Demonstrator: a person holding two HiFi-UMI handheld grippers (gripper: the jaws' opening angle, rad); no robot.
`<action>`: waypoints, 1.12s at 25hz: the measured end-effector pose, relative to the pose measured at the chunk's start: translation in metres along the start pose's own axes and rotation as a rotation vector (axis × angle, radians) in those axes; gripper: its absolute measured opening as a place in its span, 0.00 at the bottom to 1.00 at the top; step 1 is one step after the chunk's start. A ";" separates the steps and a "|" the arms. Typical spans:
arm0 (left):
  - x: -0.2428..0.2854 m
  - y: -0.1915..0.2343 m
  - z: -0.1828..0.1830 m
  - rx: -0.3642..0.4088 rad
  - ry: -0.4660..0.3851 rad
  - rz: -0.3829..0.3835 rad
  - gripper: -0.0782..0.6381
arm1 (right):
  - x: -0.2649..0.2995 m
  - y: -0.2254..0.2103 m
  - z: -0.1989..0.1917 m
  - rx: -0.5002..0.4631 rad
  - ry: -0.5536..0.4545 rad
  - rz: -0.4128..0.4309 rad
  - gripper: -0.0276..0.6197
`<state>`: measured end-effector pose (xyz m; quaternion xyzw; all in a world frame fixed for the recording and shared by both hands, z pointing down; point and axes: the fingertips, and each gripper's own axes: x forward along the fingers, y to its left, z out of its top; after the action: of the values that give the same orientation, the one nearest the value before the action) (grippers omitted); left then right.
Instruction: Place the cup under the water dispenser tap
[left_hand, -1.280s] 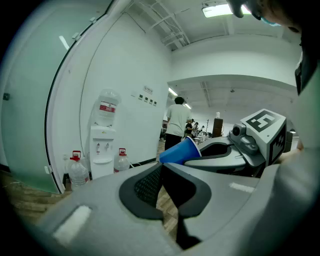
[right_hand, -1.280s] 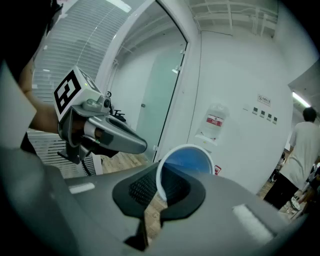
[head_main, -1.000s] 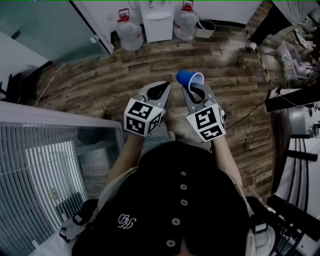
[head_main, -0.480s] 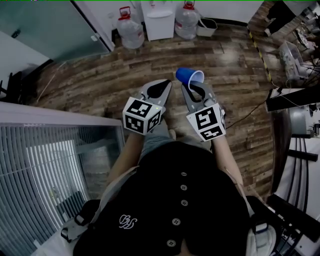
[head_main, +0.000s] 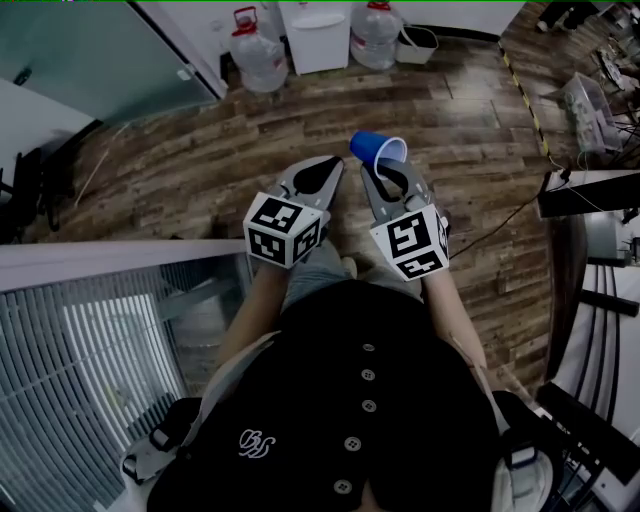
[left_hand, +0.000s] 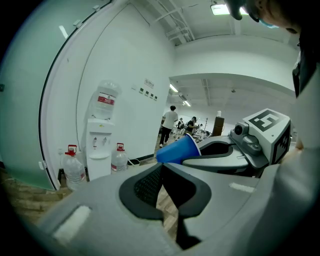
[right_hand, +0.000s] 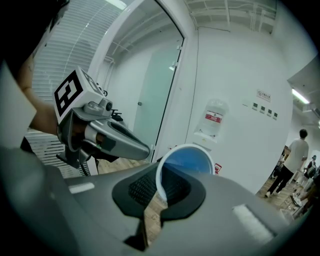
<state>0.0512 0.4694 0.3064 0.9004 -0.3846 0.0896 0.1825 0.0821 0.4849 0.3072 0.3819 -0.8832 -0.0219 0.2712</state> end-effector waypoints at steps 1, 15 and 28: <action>0.005 0.004 0.002 0.001 0.002 -0.005 0.11 | 0.005 -0.005 0.003 0.002 -0.005 0.001 0.05; 0.082 0.127 0.068 0.035 0.027 -0.077 0.11 | 0.141 -0.088 0.049 0.042 0.005 -0.011 0.05; 0.121 0.230 0.112 0.045 0.040 -0.151 0.11 | 0.241 -0.141 0.099 0.068 0.019 -0.065 0.05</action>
<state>-0.0303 0.1982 0.3002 0.9286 -0.3100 0.1022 0.1763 -0.0083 0.2031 0.2993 0.4196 -0.8680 0.0029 0.2655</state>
